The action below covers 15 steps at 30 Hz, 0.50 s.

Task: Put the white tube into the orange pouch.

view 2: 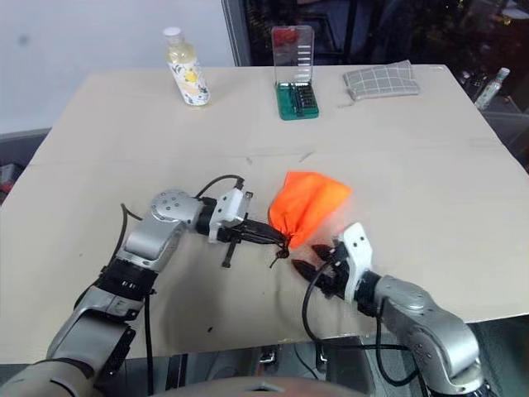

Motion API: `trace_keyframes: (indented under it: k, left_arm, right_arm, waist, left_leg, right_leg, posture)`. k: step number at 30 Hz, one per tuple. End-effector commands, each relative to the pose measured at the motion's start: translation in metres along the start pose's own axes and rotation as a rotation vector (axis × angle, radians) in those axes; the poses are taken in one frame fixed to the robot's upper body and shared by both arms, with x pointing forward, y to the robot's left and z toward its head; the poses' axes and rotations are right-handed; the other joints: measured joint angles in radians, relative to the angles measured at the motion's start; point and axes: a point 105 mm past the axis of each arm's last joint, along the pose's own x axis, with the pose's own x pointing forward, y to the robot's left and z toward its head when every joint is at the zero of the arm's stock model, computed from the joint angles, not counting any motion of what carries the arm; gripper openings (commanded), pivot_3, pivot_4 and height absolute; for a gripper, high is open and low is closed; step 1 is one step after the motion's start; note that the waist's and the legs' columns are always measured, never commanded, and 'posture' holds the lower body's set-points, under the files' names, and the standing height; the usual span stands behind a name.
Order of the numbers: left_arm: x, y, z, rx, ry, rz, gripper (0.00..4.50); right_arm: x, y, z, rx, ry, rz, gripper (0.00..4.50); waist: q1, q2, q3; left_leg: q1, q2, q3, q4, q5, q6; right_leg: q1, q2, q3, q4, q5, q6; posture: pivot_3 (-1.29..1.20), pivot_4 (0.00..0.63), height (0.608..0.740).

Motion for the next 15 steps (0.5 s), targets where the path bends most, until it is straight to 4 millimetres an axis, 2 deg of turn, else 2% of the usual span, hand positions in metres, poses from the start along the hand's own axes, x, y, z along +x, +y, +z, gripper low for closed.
trace_keyframes:
  k: [1,9,15]
  left_arm:
    - [0.003,0.006,0.026,0.022,-0.077,0.031,0.00]
    - [0.008,0.012,0.044,-0.009,-0.126,0.054,0.00]
    - [0.010,0.015,0.049,-0.011,-0.136,0.058,0.00]
  right_arm:
    - [0.009,0.003,0.005,0.001,-0.039,0.037,2.94]
    - [0.020,0.007,0.015,0.072,-0.142,0.067,2.94]
    - [0.017,0.014,0.022,0.098,-0.206,0.087,2.94]
  waist:
    - [0.000,0.000,0.000]
    - [-0.002,0.000,0.000]
    - [-0.001,0.000,0.000]
  left_leg:
    - [0.000,0.000,0.000,0.000,0.000,0.000]
    - [0.000,0.000,-0.001,0.000,0.000,0.000]
    - [0.001,0.000,0.000,0.000,0.000,0.000]
  right_leg:
    - [0.000,0.000,0.000,0.000,0.000,0.000]
    - [0.000,0.001,0.000,0.001,0.000,0.000]
    - [0.000,0.001,0.001,0.001,0.000,0.000]
  posture:
    - [0.00,0.150,0.740]
    - [0.00,0.150,0.740]
    - [0.00,0.150,0.740]
